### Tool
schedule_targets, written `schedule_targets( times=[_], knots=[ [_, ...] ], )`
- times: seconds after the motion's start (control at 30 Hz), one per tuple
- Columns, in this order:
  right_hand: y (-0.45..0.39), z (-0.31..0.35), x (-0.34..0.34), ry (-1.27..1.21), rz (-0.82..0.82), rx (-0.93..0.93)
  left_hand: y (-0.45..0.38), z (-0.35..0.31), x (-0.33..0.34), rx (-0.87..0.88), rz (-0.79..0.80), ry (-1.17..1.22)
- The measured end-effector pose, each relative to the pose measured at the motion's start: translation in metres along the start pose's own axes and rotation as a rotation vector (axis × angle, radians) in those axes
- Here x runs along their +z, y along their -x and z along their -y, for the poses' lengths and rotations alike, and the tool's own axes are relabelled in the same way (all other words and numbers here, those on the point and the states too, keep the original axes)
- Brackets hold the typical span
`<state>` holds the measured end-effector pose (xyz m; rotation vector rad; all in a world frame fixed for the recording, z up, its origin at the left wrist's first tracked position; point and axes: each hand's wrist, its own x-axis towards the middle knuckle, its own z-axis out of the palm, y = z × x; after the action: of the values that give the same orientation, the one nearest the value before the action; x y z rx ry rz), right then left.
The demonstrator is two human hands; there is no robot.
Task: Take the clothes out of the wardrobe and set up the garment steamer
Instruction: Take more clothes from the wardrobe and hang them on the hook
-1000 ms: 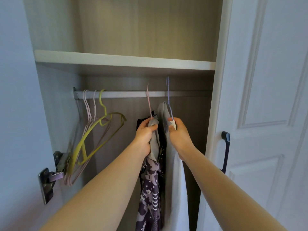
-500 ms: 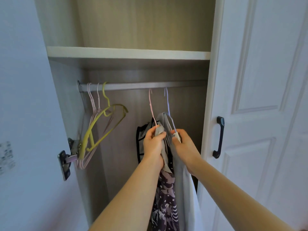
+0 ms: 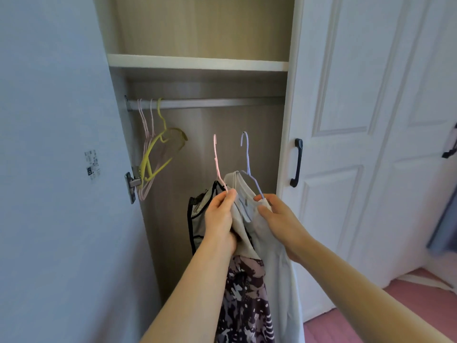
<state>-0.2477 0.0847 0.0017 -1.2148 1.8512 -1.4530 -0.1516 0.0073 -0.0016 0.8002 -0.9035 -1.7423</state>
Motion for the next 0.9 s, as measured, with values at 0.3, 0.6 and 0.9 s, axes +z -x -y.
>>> schedule_targets(
  times=[0.3,0.6,0.9],
  knots=[
    [0.106,0.034,-0.011,-0.043,-0.007,0.017,0.098,-0.02,-0.021,-0.048,0.196,-0.048],
    [0.221,0.06,-0.024,0.009,-0.013,0.001,0.205,-0.033,-0.04,-0.029,0.288,-0.098],
    [0.341,0.077,-0.045,0.028,-0.013,0.013,0.32,-0.027,-0.057,0.022,0.313,-0.132]
  ],
)
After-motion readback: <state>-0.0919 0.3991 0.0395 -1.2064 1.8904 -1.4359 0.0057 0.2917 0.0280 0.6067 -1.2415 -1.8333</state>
